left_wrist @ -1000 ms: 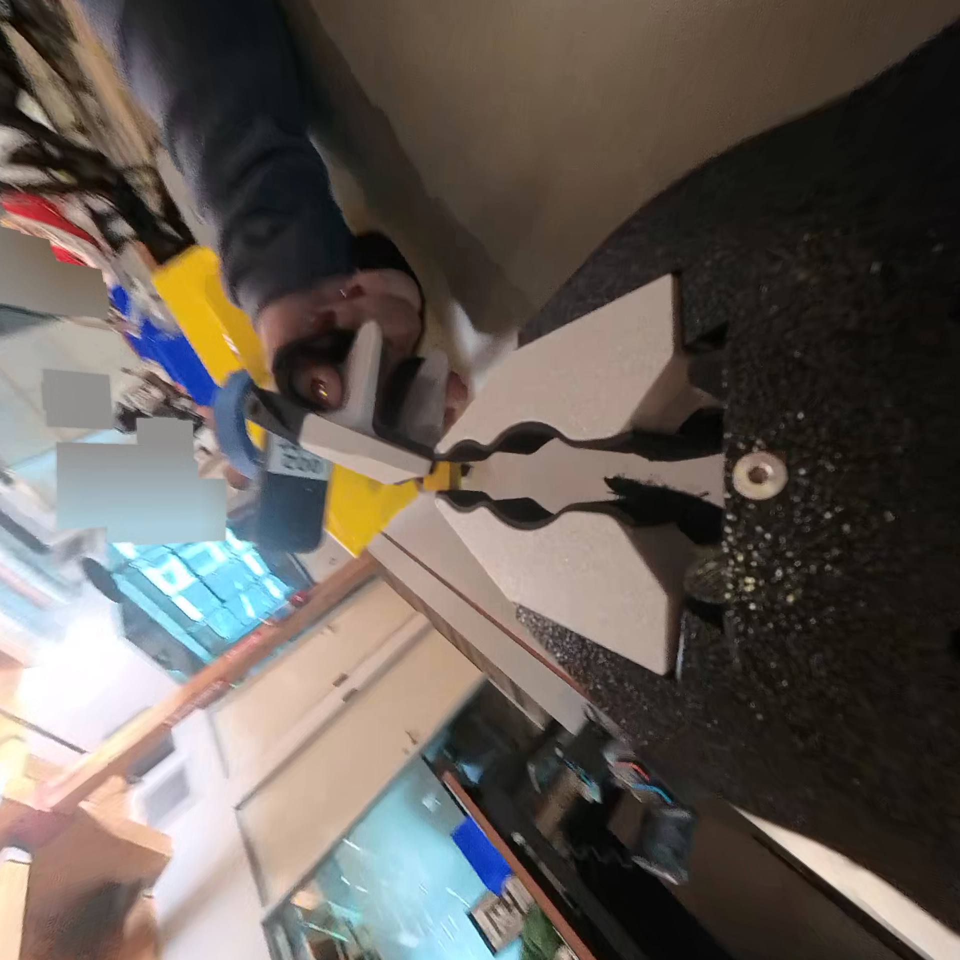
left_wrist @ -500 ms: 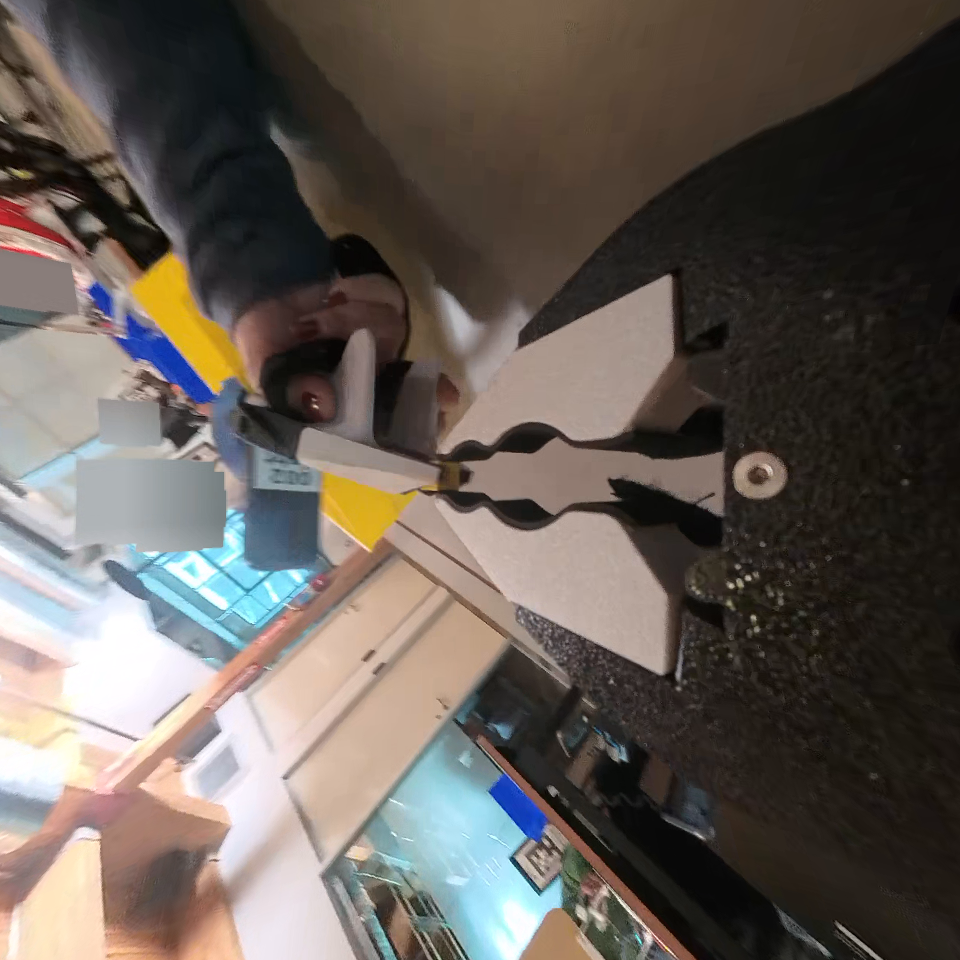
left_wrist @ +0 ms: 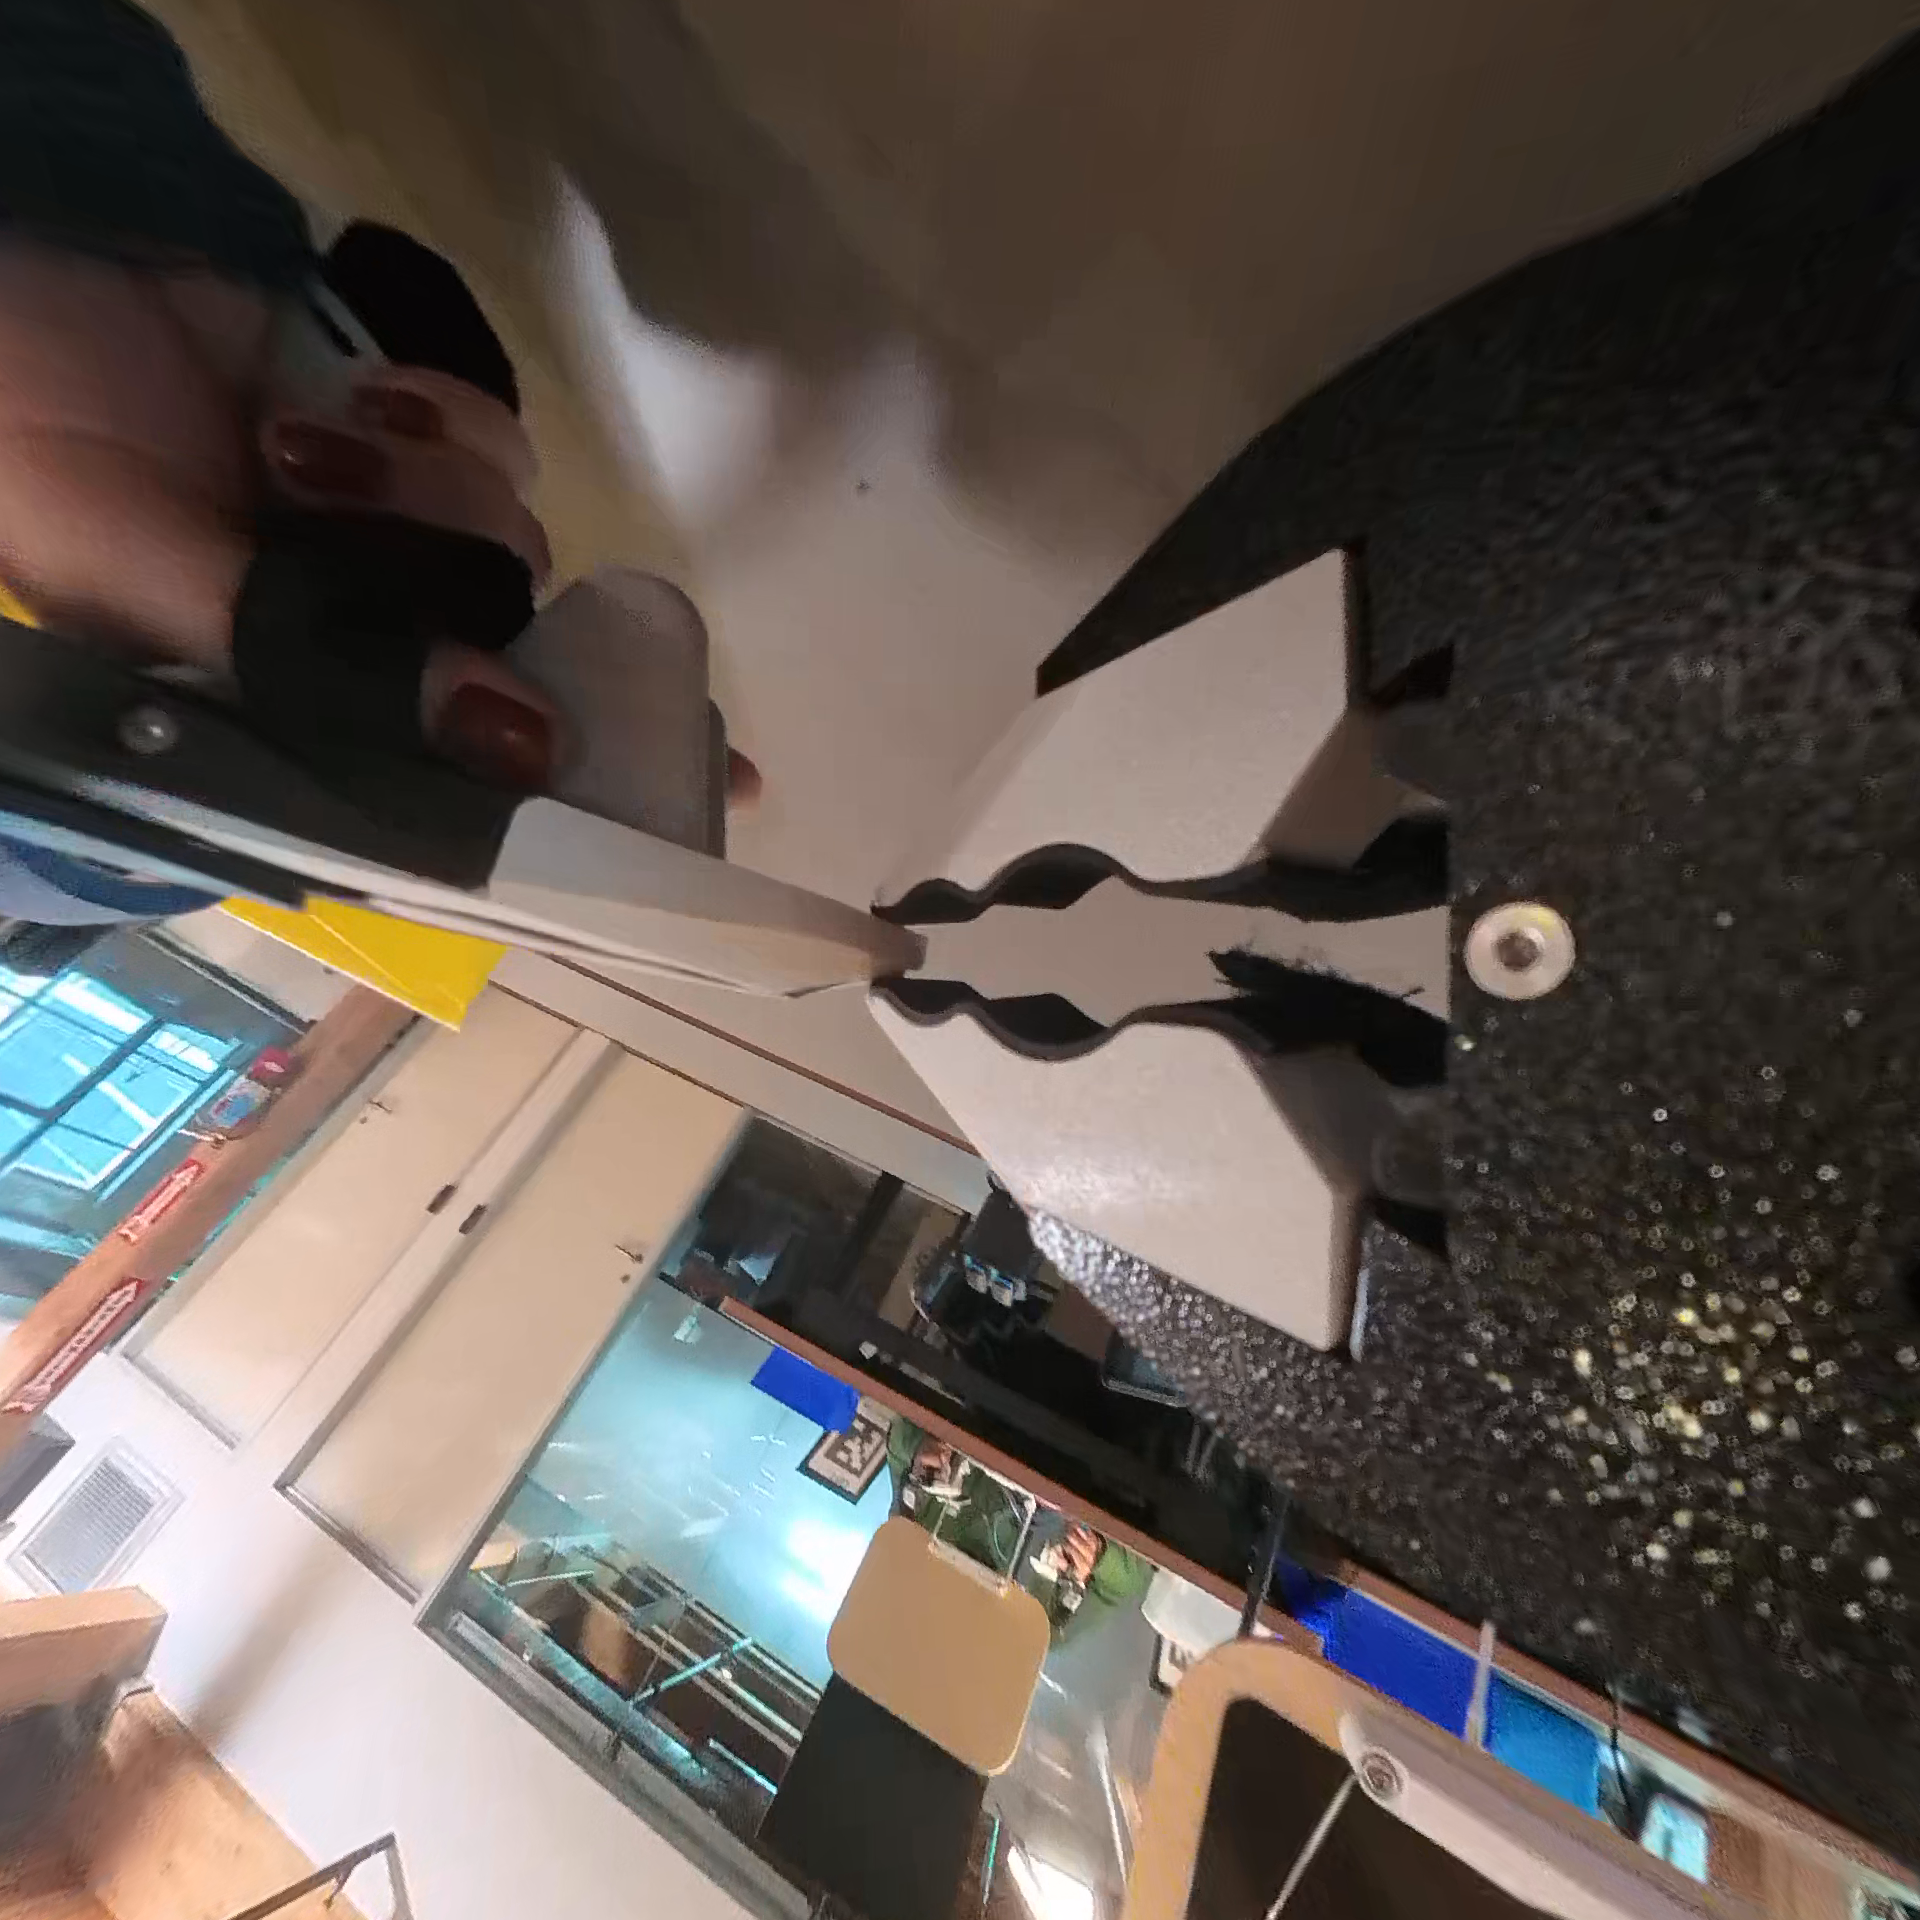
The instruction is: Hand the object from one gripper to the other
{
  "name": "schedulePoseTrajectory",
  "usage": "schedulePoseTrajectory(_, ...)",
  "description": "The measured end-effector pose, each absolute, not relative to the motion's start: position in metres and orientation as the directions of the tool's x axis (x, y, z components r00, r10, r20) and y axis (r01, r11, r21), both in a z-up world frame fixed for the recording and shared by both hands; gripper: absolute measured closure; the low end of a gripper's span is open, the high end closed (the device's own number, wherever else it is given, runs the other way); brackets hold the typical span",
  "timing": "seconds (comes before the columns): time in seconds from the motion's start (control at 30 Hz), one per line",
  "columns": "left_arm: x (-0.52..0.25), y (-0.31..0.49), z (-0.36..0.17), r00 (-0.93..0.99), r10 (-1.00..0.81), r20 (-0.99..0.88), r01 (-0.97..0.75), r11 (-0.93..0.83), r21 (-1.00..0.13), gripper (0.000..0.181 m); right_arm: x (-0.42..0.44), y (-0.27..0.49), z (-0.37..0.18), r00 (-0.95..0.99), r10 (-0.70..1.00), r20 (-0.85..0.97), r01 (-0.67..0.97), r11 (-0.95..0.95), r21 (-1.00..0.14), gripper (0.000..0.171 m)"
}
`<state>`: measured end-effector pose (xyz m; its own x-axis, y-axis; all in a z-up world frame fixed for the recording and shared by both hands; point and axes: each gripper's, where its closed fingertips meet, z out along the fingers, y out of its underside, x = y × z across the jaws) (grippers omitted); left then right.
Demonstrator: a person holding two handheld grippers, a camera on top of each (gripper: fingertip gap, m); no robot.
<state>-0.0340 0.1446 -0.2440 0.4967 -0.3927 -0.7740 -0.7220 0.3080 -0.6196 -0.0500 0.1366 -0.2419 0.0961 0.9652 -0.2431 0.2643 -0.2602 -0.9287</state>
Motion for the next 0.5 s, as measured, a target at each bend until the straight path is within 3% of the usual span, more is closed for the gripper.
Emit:
schedulePoseTrajectory(0.13, -0.031, 0.141, -0.244, 0.484, -0.4, -0.778, -0.704, 0.35, -0.618, 0.173, -0.048, 0.131, -0.243, 0.059, 0.955, -0.291, 0.289, -0.295, -0.911, 0.16)
schedulePoseTrajectory(0.33, -0.017, 0.116, -0.229, 0.508, -0.544, -0.667, -0.451, 0.492, -0.745, 0.161, -0.041, 0.107, -0.221, -0.272, 0.652, -0.708, 0.25, -0.663, -0.706, 0.161)
schedulePoseTrajectory(0.37, -0.02, 0.117, -0.226, 0.52, -0.522, -0.676, -0.455, 0.501, -0.736, 0.172, -0.042, 0.105, -0.222, -0.29, 0.629, -0.721, 0.265, -0.671, -0.692, 0.161)
schedulePoseTrajectory(0.5, -0.024, 0.126, -0.22, 0.586, -0.562, -0.583, -0.426, 0.399, -0.812, 0.173, -0.043, 0.11, -0.216, -0.3, 0.668, -0.681, 0.199, -0.654, -0.73, 0.16)
